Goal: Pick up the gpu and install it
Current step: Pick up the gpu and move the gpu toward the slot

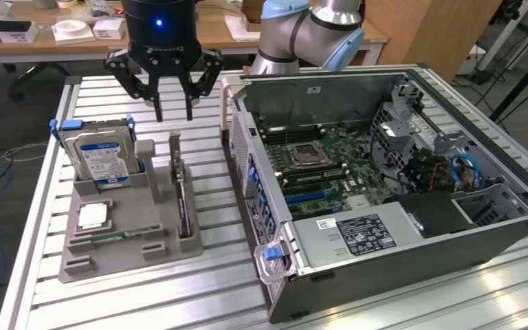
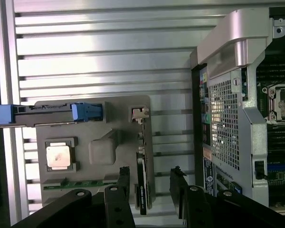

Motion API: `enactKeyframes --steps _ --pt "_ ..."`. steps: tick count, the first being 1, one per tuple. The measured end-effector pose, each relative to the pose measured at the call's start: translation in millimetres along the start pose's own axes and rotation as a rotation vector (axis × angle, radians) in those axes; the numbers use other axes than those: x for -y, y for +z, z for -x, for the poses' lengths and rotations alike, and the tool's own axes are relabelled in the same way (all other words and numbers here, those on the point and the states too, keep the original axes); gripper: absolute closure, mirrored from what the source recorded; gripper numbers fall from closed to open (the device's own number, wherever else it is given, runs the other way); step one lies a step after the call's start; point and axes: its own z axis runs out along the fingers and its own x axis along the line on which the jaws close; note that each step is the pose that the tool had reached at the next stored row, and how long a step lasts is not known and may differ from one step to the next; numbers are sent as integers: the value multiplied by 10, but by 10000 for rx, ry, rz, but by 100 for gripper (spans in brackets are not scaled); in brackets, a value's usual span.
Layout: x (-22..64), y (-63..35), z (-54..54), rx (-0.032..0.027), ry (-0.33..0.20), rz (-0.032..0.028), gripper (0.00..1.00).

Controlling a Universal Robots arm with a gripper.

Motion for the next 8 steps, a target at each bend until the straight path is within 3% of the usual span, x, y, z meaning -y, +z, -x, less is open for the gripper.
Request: enactKeyframes --steps 8 --pt "1 33 0 0 0 0 53"
